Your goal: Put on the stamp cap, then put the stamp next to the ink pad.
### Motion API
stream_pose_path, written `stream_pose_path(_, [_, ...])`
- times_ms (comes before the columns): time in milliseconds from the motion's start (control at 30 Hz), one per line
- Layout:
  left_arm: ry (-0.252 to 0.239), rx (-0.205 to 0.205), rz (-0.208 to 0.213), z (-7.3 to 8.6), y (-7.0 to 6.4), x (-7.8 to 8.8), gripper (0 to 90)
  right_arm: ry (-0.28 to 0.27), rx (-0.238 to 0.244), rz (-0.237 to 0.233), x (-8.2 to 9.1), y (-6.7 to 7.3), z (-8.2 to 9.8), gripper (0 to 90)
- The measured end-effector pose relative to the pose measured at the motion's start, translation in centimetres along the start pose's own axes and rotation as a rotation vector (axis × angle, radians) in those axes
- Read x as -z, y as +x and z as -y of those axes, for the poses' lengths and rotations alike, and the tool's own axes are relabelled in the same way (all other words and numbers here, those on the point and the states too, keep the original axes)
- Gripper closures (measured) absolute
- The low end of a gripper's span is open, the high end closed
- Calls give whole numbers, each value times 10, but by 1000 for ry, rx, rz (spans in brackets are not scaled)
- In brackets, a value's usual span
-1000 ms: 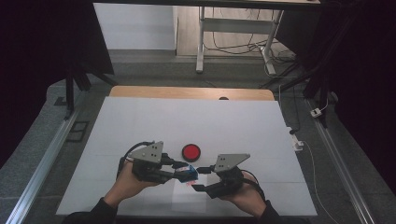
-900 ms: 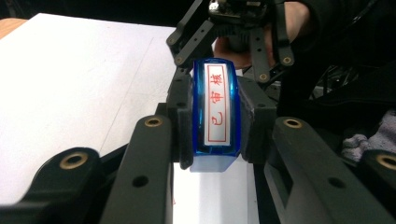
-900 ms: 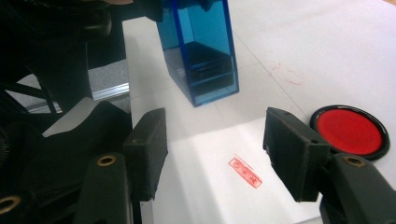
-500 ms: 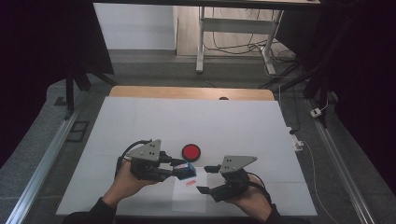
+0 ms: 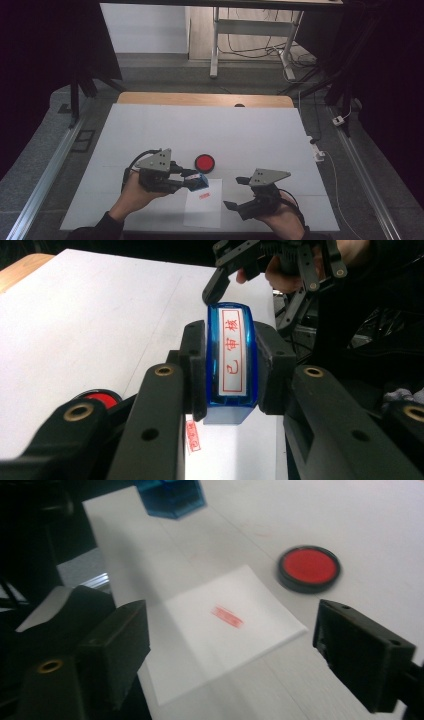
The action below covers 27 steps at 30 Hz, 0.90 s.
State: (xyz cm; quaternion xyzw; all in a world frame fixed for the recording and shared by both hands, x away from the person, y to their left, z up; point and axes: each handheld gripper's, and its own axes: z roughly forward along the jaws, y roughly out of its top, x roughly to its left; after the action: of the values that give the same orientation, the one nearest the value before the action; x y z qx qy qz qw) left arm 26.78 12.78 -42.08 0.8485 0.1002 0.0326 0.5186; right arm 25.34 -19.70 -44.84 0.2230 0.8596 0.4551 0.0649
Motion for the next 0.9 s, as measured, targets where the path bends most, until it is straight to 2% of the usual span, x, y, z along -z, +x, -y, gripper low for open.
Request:
stream_pose_path(267, [6, 7, -23, 0, 1, 3, 703, 17, -60, 109, 21, -8, 18, 55])
stream_pose_path(467, [6, 16, -42, 1, 3, 6, 703, -8, -89, 191, 39, -11, 30, 18])
stream_pose_path(767, [26, 34, -85, 2, 6, 9, 703, 4, -127, 229, 52, -16, 44, 11])
stream_pose_path(900, [46, 27, -116, 3, 6, 11, 703, 28, -149, 254, 56, -17, 48, 0])
